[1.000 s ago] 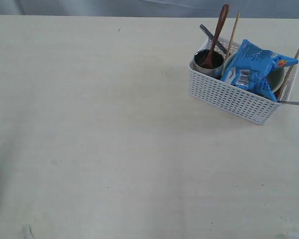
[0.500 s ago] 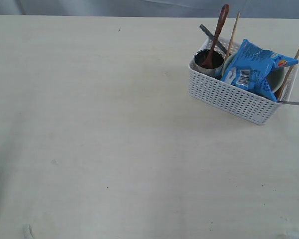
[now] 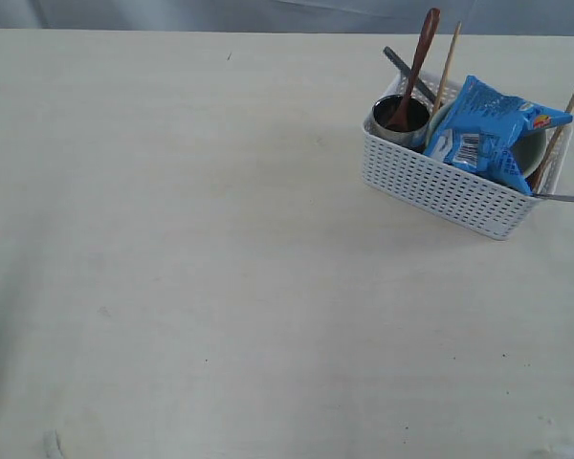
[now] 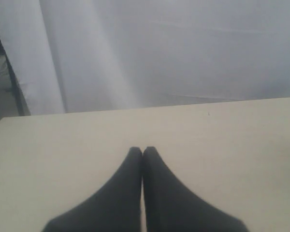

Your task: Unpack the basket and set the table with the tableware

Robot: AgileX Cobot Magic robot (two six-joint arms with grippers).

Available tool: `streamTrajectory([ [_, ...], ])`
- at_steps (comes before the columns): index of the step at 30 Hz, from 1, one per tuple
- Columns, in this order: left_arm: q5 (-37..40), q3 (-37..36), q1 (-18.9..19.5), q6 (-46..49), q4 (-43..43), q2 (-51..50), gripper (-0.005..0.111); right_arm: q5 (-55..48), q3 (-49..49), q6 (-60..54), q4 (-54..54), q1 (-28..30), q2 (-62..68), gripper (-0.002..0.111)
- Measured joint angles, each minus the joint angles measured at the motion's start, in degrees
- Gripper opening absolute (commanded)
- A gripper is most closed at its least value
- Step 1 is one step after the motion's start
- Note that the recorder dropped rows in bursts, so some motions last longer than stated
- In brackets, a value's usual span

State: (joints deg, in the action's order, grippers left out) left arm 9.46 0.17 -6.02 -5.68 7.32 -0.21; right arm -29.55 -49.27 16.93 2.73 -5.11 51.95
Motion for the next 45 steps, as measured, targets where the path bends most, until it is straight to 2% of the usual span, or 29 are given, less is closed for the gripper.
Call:
streamTrajectory([
  [3, 0.0, 0.0, 0.0, 0.0, 0.0, 0.0, 0.0, -5.8, -6.9, -6.5, -0.2, 0.0, 11.2, 0.058],
  [8, 0.0, 0.0, 0.0, 0.0, 0.0, 0.0, 0.0, -12.2, -8.9, -12.6, 0.3, 0.0, 19.3, 0.062],
  [10, 0.0, 0.0, 0.0, 0.0, 0.0, 0.0, 0.0, -15.6, -10.8, -13.9, -1.0, 0.0, 22.7, 0.066],
  [16, 0.0, 0.0, 0.0, 0.0, 0.0, 0.0, 0.0, -23.5, -17.5, -15.9, -2.2, 0.0, 32.3, 0.066],
  [28, 0.0, 0.0, 0.0, 0.0, 0.0, 0.0, 0.0, -26.2, -28.7, -17.8, -5.5, 0.0, 45.8, 0.066],
  [36, 0.0, 0.0, 0.0, 0.0, 0.0, 0.0, 0.0, -29.9, -32.0, -17.8, -6.3, 0.0, 52.6, 0.065],
  [38, 0.0, 0.0, 0.0, 0.0, 0.0, 0.0, 0.0, -30.9, -32.7, -17.8, -6.3, 0.0, 53.6, 0.061],
  [41, 0.0, 0.0, 0.0, 0.0, 0.0, 0.0, 0.0, -31.5, -32.9, -17.8, -6.4, 0.0, 54.5, 0.043],
  [42, 0.0, 0.0, 0.0, 0.0, 0.0, 0.0, 0.0, -31.5, -32.9, -17.8, -6.4, 0.0, 54.6, 0.029],
  [43, 0.0, 0.0, 0.0, 0.0, 0.0, 0.0, 0.0, -31.6, -32.9, -17.9, -6.4, 0.0, 54.7, 0.021],
  [44, 0.0, 0.0, 0.0, 0.0, 0.0, 0.0, 0.0, -31.7, -33.1, -17.9, -6.3, 0.0, 54.7, 0.006],
  [45, 0.0, 0.0, 0.0, 0.0, 0.0, 0.0, 0.0, -32.0, -33.2, -18.0, -6.3, 0.0, 54.7, -0.001],
])
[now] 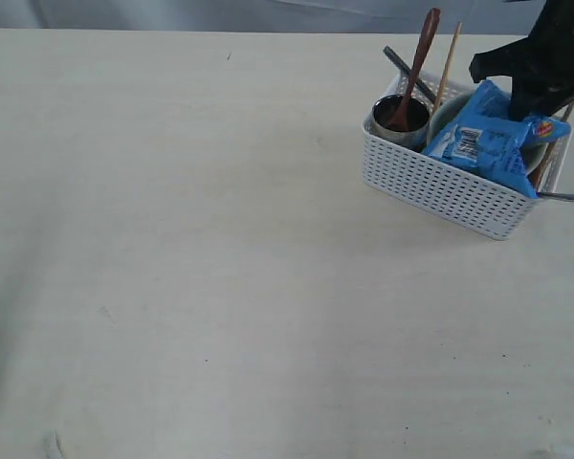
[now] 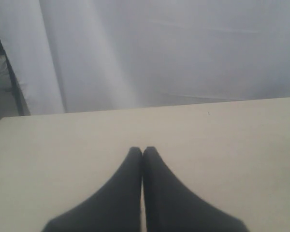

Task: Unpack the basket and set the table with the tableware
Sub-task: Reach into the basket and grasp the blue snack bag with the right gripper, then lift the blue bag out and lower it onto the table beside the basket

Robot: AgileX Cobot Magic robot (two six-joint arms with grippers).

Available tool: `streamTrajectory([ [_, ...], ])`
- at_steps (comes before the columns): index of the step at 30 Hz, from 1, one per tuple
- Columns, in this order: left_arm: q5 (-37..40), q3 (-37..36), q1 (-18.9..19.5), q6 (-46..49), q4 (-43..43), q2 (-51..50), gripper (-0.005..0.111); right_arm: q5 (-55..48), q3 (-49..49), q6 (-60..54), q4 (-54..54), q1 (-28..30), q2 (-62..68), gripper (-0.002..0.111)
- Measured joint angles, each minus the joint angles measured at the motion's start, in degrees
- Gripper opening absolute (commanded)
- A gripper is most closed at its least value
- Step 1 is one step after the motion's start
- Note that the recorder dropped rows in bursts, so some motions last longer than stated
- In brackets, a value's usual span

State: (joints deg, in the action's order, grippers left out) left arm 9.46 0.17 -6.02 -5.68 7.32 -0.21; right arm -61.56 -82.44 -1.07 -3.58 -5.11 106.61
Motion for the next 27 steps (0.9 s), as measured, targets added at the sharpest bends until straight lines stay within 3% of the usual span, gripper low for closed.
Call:
streamTrajectory([
  [22, 0.0, 0.0, 0.0, 0.0, 0.0, 0.0, 0.0, -0.8, 0.0, 1.1, 3.3, 0.0, -13.9, 0.0],
  [27, 0.0, 0.0, 0.0, 0.0, 0.0, 0.0, 0.0, -0.5, 1.1, 1.8, 6.7, -5.8, -17.8, 0.0],
])
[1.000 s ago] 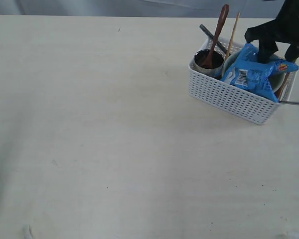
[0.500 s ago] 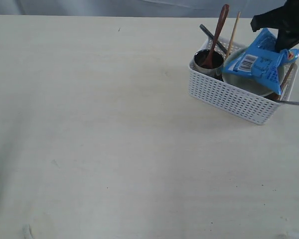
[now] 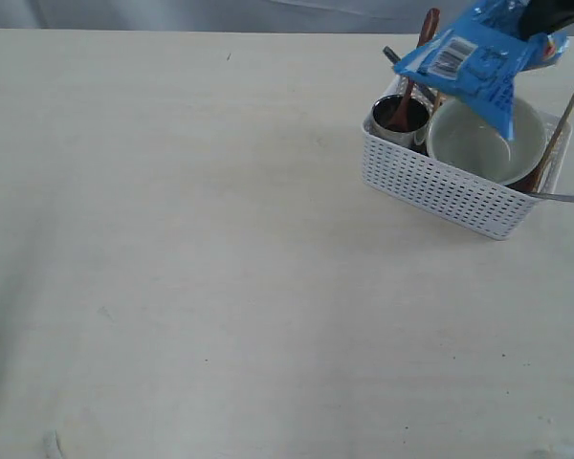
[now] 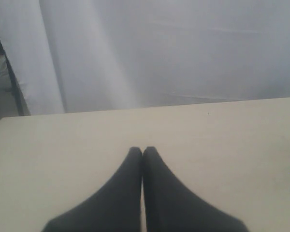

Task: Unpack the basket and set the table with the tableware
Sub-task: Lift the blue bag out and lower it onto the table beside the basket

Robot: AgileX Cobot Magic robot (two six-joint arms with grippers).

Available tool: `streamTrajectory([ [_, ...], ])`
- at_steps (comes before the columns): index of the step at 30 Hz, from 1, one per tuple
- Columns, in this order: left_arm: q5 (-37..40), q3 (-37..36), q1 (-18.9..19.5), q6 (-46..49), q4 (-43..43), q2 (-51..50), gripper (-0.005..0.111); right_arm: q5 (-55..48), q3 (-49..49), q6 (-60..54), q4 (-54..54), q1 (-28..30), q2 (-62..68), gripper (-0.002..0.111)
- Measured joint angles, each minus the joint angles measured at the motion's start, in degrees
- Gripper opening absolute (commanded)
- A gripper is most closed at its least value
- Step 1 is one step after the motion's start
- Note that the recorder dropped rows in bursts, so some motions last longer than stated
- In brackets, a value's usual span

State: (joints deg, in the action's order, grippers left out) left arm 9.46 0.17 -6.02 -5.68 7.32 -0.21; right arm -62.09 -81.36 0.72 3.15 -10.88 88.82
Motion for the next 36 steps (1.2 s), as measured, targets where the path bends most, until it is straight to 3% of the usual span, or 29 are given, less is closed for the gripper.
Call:
streamTrajectory([
  [6, 0.0, 0.0, 0.0, 0.0, 0.0, 0.0, 0.0, 6.5, 5.3, 5.9, 1.4, -10.4, -0.8, 0.0],
  [13, 0.0, 0.0, 0.0, 0.0, 0.0, 0.0, 0.0, 19.4, 12.2, 17.8, 2.0, -18.7, -0.8, 0.0],
  [22, 0.0, 0.0, 0.0, 0.0, 0.0, 0.0, 0.0, 34.6, 21.9, 33.1, 3.0, -21.7, 0.1, 0.0],
  [36, 0.0, 0.0, 0.0, 0.0, 0.0, 0.0, 0.0, 44.3, 22.5, 42.3, 3.2, -23.5, 9.7, 0.0],
])
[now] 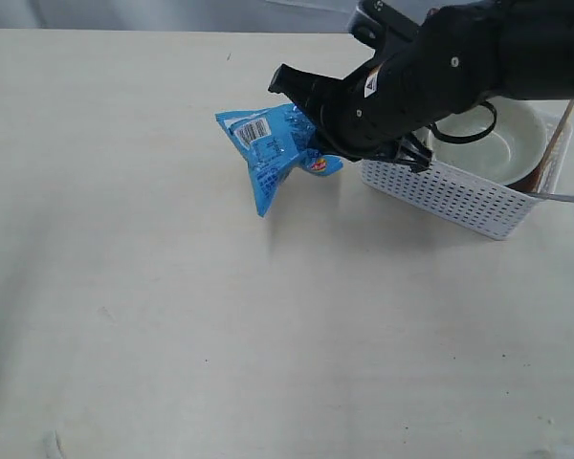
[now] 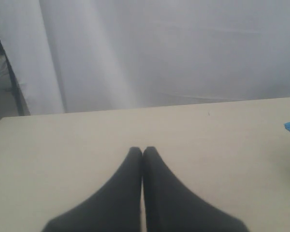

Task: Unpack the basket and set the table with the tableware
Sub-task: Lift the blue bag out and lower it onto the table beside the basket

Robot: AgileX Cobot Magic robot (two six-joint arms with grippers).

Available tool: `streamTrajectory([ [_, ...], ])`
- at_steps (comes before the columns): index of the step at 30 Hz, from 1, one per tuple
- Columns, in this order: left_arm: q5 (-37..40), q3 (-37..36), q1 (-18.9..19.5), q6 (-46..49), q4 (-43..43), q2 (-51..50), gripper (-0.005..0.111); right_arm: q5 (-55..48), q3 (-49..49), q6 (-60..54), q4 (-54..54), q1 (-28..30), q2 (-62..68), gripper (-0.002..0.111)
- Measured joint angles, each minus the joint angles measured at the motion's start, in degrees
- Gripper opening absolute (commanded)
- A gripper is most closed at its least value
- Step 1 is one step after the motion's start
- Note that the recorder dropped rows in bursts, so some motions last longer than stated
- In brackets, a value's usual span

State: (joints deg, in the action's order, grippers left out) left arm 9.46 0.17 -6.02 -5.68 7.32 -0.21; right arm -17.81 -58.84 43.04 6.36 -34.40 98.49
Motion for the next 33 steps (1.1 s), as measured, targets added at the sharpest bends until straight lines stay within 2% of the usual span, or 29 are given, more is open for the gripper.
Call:
streamTrajectory([
  [17, 0.0, 0.0, 0.0, 0.0, 0.0, 0.0, 0.0, 4.0, 0.0, 5.4, -4.3, 1.0, 3.8, 0.0],
  [33, 0.0, 0.0, 0.0, 0.0, 0.0, 0.0, 0.0, 0.7, 0.0, 4.5, -7.6, 2.0, 3.8, 0.0],
])
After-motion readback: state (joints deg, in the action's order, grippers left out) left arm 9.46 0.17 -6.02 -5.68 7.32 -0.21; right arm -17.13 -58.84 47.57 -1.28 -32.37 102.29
